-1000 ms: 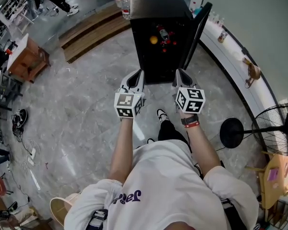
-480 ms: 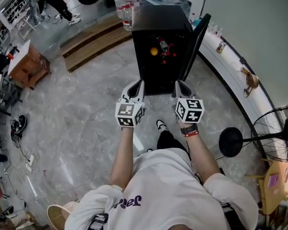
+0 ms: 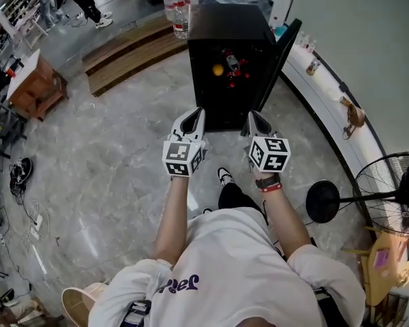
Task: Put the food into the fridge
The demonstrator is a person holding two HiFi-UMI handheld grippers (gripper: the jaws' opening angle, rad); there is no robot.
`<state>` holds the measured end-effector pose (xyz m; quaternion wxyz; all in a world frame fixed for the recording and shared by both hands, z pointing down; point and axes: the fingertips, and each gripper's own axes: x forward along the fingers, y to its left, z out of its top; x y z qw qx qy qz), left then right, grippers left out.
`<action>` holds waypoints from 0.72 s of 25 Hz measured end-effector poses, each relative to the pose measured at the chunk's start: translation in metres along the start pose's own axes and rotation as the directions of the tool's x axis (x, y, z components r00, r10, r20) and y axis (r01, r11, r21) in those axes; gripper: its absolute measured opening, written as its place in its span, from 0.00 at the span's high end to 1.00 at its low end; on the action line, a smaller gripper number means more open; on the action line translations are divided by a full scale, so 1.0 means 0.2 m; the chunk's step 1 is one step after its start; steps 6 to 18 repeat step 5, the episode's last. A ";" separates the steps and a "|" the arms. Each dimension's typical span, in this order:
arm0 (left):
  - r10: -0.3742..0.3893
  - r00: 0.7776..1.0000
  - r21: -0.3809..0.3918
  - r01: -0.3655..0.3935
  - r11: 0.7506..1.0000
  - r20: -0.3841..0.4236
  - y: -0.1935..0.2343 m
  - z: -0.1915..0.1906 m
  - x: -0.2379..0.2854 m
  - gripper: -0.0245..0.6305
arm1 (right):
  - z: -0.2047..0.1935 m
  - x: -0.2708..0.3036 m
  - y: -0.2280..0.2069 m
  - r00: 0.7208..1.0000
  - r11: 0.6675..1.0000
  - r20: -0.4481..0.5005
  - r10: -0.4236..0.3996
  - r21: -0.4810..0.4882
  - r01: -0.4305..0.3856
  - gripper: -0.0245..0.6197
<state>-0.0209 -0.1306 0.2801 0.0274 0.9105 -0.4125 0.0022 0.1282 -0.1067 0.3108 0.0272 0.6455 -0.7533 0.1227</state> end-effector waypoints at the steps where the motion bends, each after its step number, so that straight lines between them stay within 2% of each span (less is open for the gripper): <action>1: 0.001 1.000 0.000 -0.001 1.000 -0.001 0.01 0.00 0.01 0.93 | 0.00 0.01 0.00 1.000 1.000 -0.004 0.003 -0.002 -0.003 0.94; 5: 0.002 1.000 -0.007 -0.002 1.000 -0.008 0.06 -0.02 0.06 0.93 | -0.02 0.09 0.00 0.999 1.000 -0.020 0.025 -0.010 -0.025 0.94; 18: 0.002 1.000 -0.007 -0.002 1.000 -0.008 0.06 -0.02 0.06 0.93 | -0.02 0.09 0.00 0.999 1.000 -0.020 0.025 -0.010 -0.025 0.94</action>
